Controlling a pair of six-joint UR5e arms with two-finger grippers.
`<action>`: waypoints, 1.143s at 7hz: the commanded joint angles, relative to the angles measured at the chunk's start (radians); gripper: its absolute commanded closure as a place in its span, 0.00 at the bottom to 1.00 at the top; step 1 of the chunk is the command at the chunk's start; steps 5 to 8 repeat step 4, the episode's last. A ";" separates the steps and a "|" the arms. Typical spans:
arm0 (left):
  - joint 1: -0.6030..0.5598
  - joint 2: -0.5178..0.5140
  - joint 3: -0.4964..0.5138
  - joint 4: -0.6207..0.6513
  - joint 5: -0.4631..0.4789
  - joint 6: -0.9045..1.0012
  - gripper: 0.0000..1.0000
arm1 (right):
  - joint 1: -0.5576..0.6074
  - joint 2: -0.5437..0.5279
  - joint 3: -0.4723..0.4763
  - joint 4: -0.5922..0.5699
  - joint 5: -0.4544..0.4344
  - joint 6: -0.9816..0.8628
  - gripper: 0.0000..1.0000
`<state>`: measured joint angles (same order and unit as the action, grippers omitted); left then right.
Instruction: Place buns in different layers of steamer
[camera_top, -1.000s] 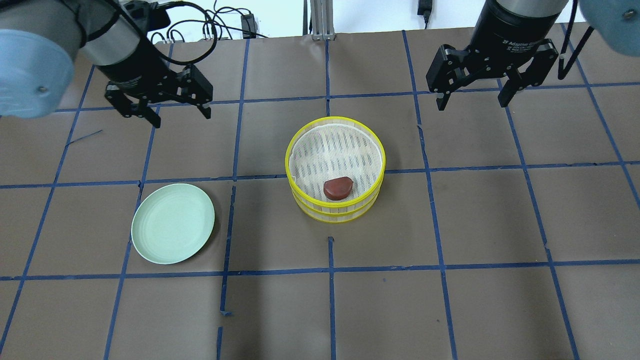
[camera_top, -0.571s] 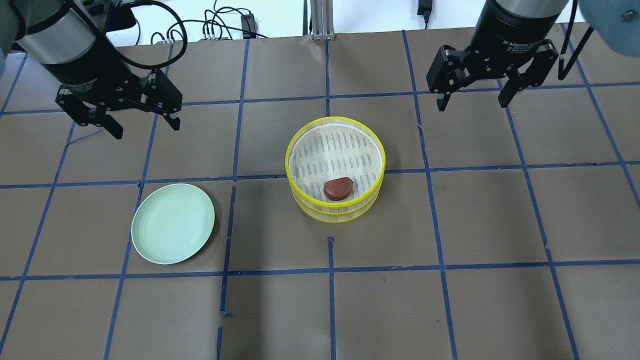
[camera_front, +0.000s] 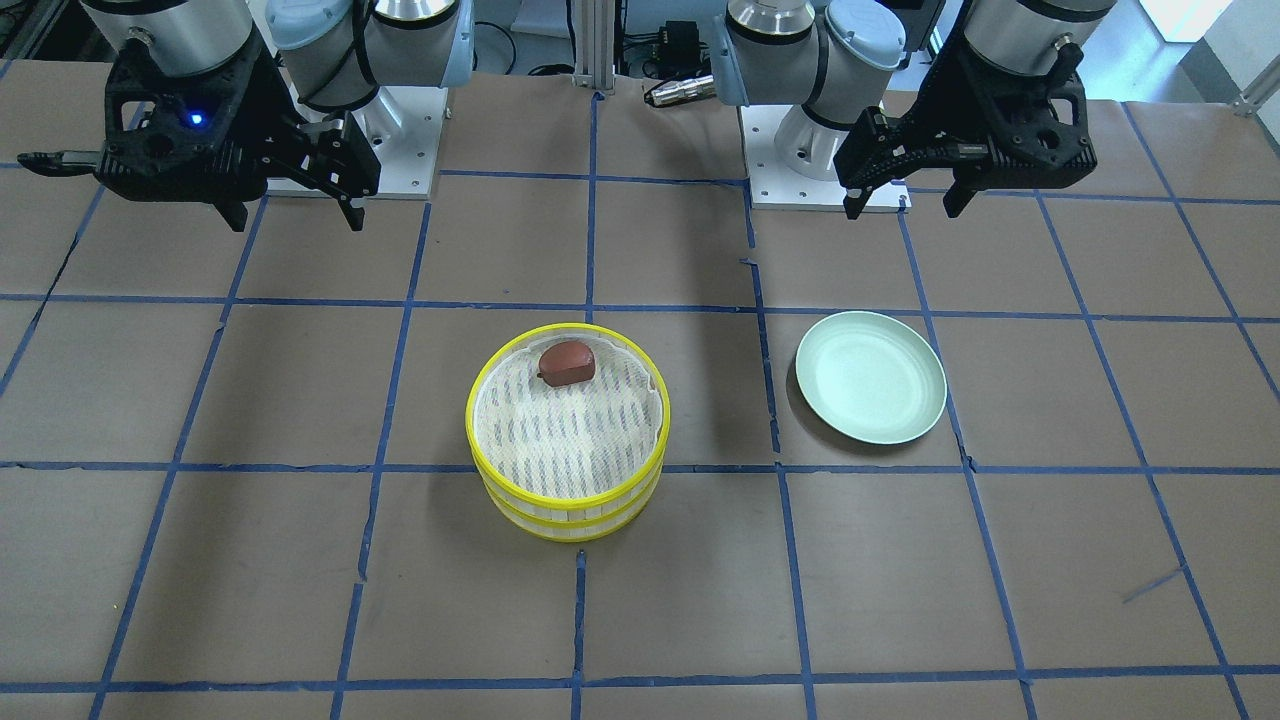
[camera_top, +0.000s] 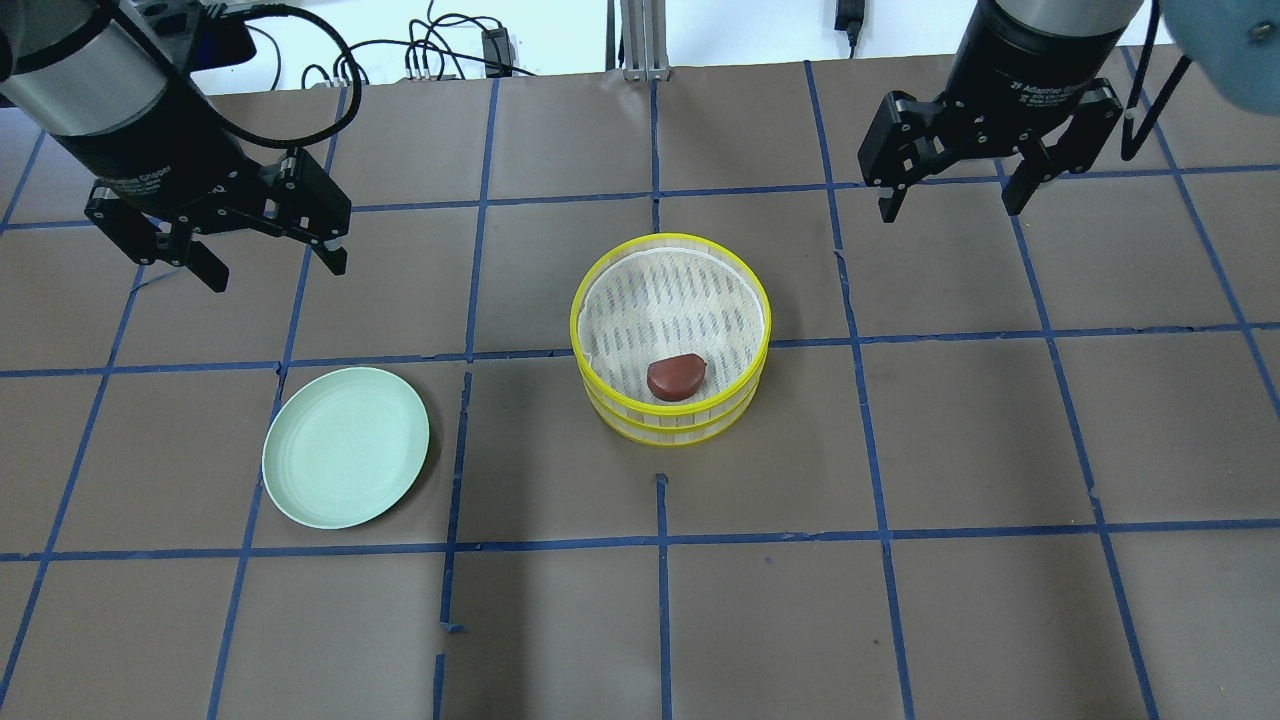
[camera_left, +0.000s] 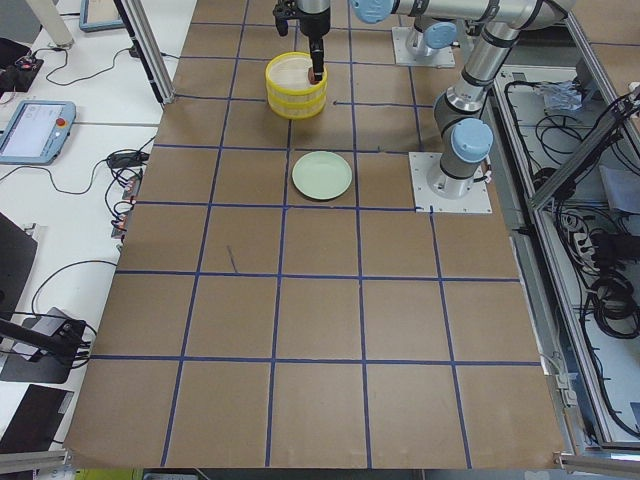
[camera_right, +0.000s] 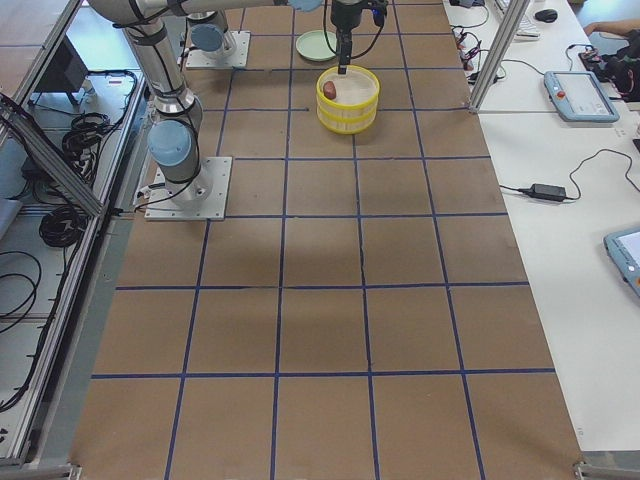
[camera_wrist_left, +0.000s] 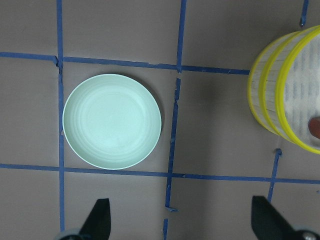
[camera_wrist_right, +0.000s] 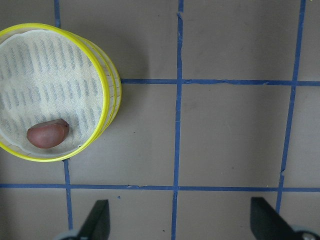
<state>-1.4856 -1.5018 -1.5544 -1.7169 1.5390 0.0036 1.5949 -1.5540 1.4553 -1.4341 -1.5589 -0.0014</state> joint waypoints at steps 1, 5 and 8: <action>0.004 0.002 -0.007 -0.001 0.004 0.030 0.00 | 0.004 -0.008 0.002 0.000 0.000 0.000 0.01; 0.004 0.002 -0.010 0.000 0.006 0.046 0.00 | 0.004 -0.008 0.002 0.000 0.003 0.000 0.01; 0.004 0.002 -0.010 0.000 0.006 0.046 0.00 | 0.004 -0.008 0.002 0.000 0.003 0.000 0.01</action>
